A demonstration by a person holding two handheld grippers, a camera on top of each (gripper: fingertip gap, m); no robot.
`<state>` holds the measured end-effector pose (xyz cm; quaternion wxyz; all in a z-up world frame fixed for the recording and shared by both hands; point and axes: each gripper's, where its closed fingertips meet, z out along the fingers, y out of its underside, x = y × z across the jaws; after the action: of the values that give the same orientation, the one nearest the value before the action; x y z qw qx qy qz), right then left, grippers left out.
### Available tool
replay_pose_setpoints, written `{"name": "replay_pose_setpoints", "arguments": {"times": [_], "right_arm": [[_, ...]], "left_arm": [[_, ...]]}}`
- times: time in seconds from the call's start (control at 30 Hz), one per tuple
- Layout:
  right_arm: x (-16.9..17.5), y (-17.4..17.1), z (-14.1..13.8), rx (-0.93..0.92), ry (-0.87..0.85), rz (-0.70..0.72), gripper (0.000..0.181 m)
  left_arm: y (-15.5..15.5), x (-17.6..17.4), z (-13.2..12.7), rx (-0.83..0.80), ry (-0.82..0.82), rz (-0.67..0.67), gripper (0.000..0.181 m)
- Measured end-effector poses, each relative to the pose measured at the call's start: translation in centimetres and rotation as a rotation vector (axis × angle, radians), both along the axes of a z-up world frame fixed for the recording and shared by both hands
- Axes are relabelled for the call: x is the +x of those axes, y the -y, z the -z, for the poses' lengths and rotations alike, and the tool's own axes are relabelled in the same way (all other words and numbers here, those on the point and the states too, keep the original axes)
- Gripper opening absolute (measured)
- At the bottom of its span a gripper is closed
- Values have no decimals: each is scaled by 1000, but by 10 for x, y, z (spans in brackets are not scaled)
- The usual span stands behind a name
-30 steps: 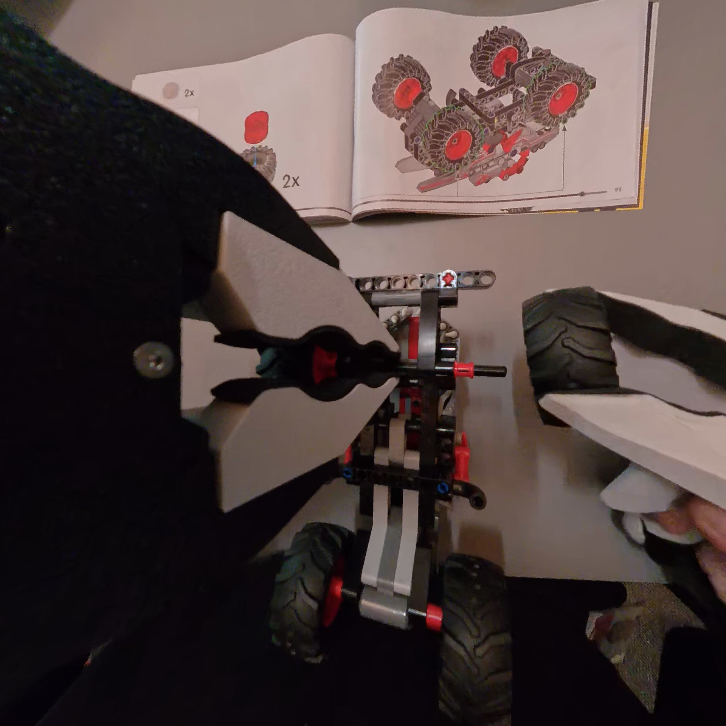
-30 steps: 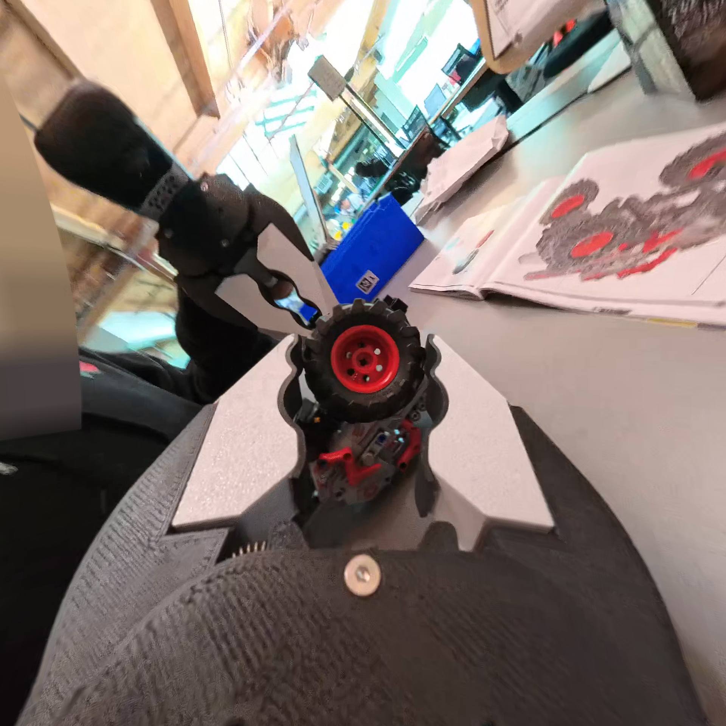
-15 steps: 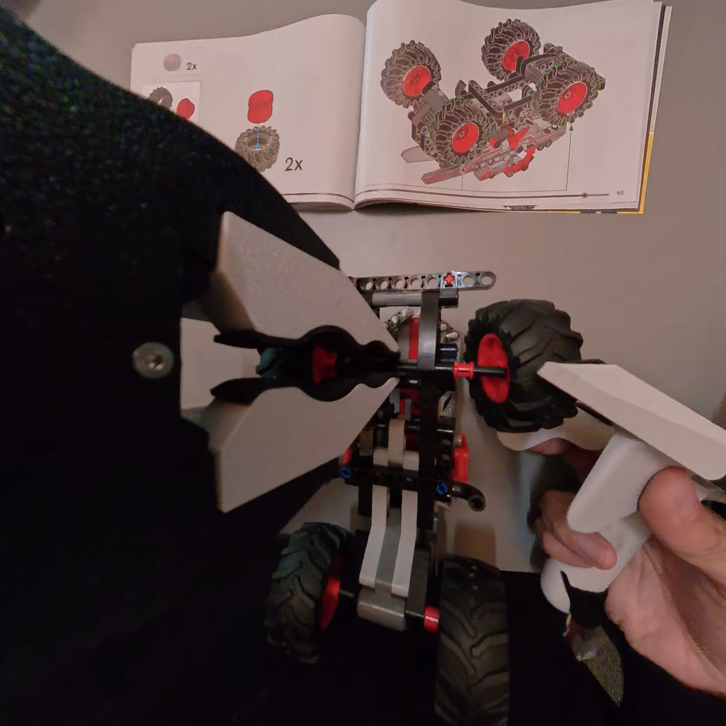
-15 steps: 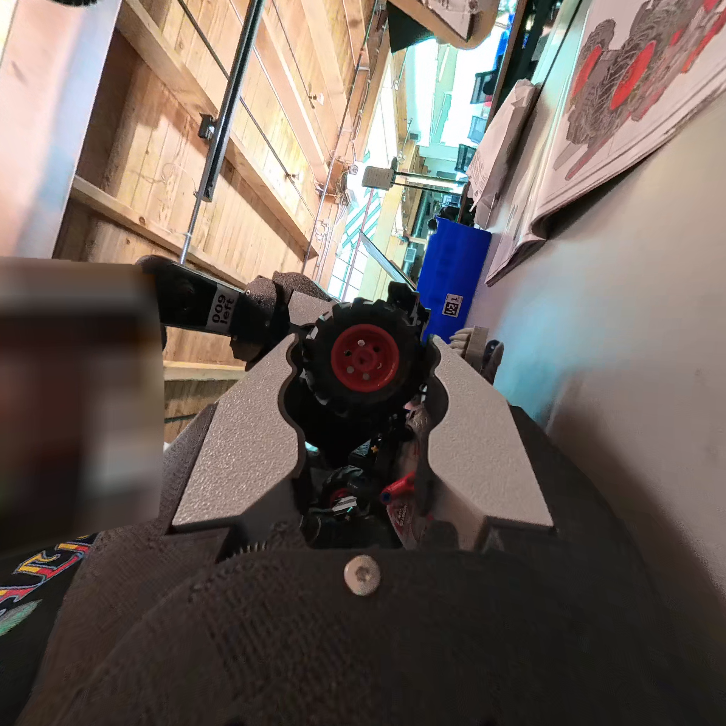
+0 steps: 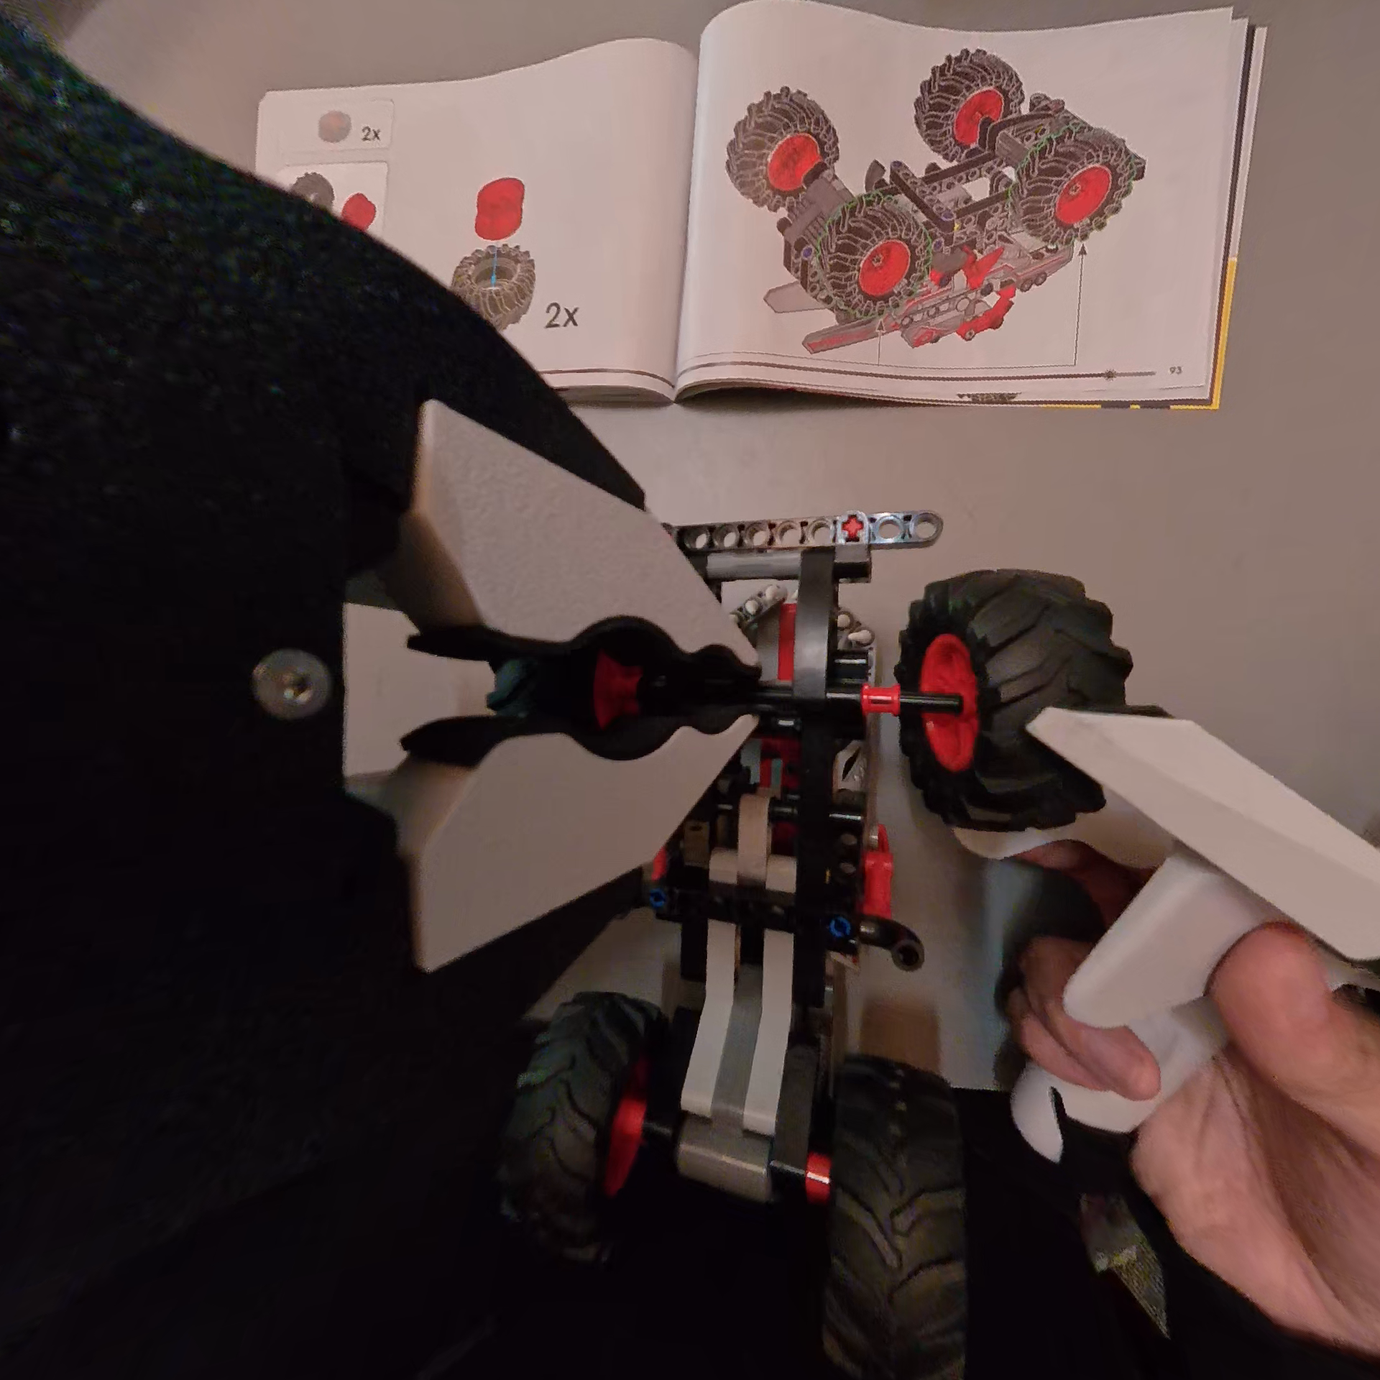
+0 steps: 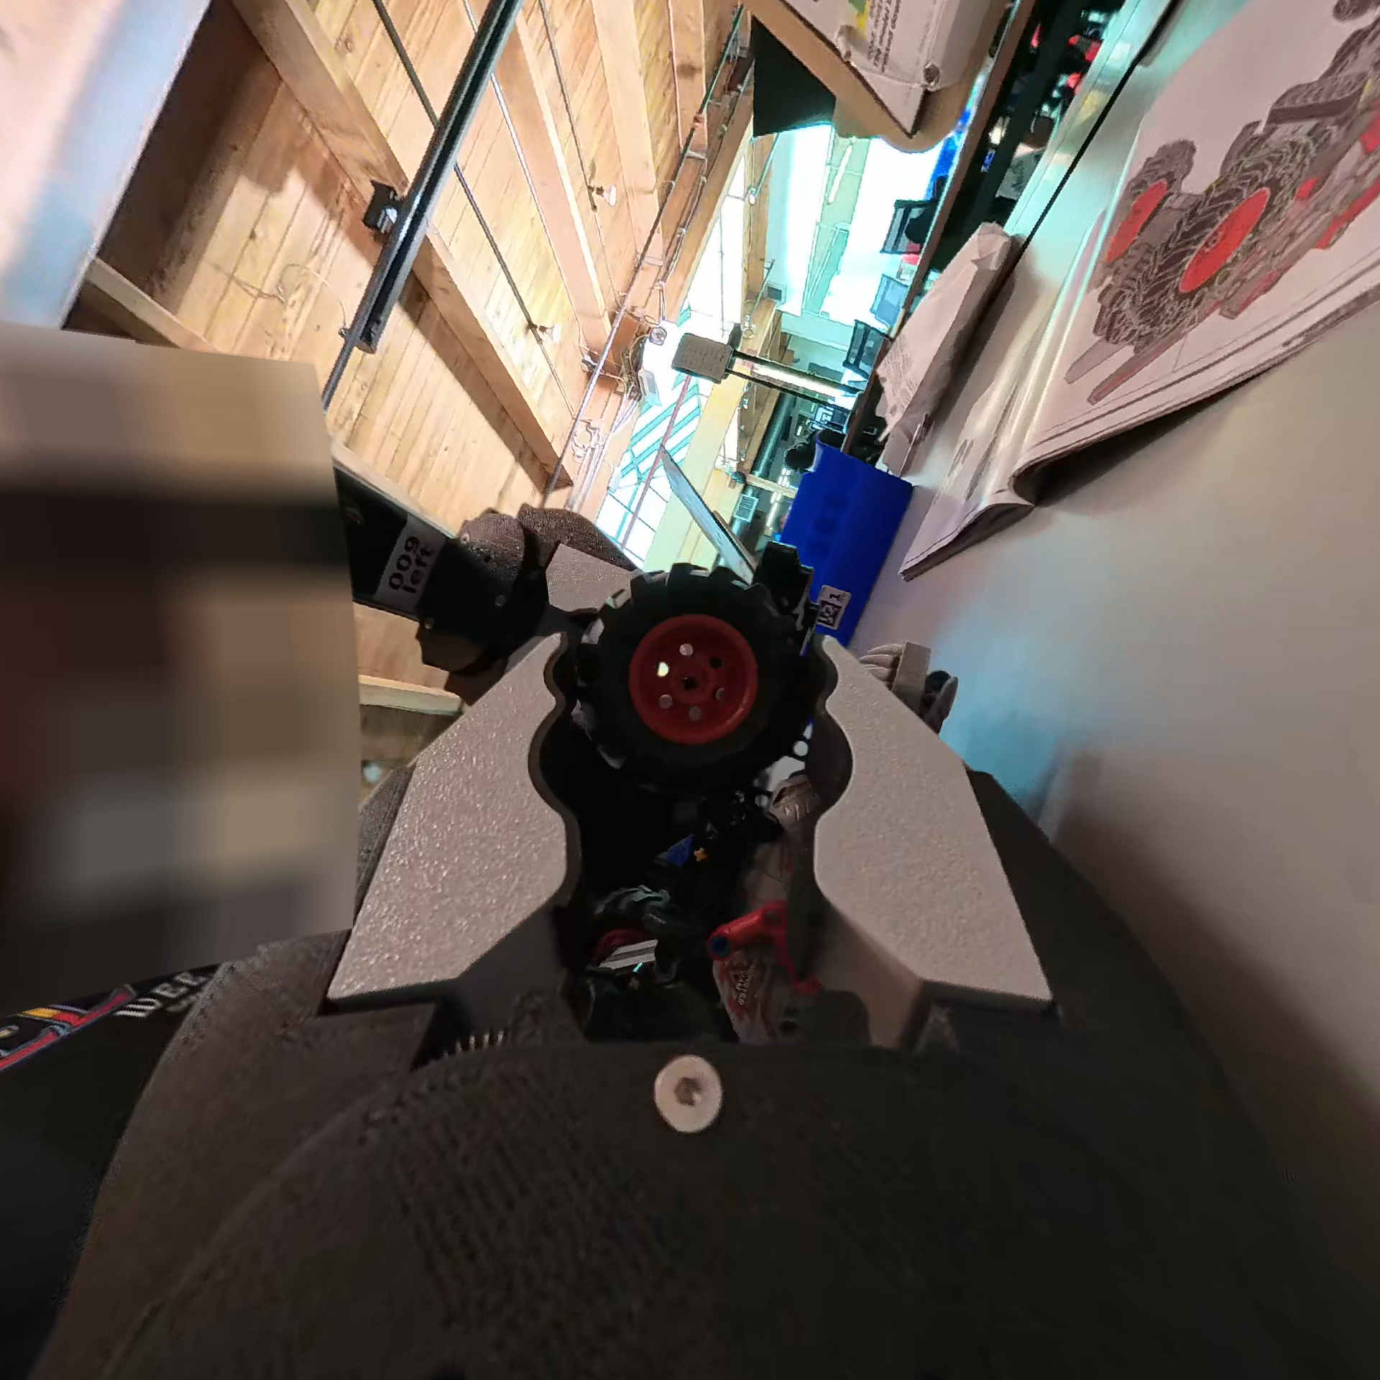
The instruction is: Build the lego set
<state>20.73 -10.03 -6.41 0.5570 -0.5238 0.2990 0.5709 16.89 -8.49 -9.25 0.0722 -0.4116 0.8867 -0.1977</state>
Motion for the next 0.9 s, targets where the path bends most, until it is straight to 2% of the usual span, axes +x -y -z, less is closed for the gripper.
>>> {"name": "replay_pose_setpoints", "arguments": {"times": [0.03, 0.17, 0.4, 0.57, 0.63, 0.9], "right_arm": [[-1, 0, -1, 0, 28, 0, 61], [-3, 0, -6, 16, 123, 5, 61], [-8, 0, -6, -3, 386, 24, 61], [-11, 1, -4, -10, 327, 1, 61], [-13, 1, -4, -22, 370, -22, 60], [-19, 3, 2, -95, 865, -160, 61]], "left_arm": [[0, 0, 0, 0, -1, -3, 3], [1, -2, 0, -2, -9, -9, 3], [1, -4, 0, 0, -15, -33, 3], [3, -6, 0, -12, -11, -32, 2], [3, -7, 0, -18, -9, -31, 2], [2, -7, 0, -18, -10, -22, 2]]}}
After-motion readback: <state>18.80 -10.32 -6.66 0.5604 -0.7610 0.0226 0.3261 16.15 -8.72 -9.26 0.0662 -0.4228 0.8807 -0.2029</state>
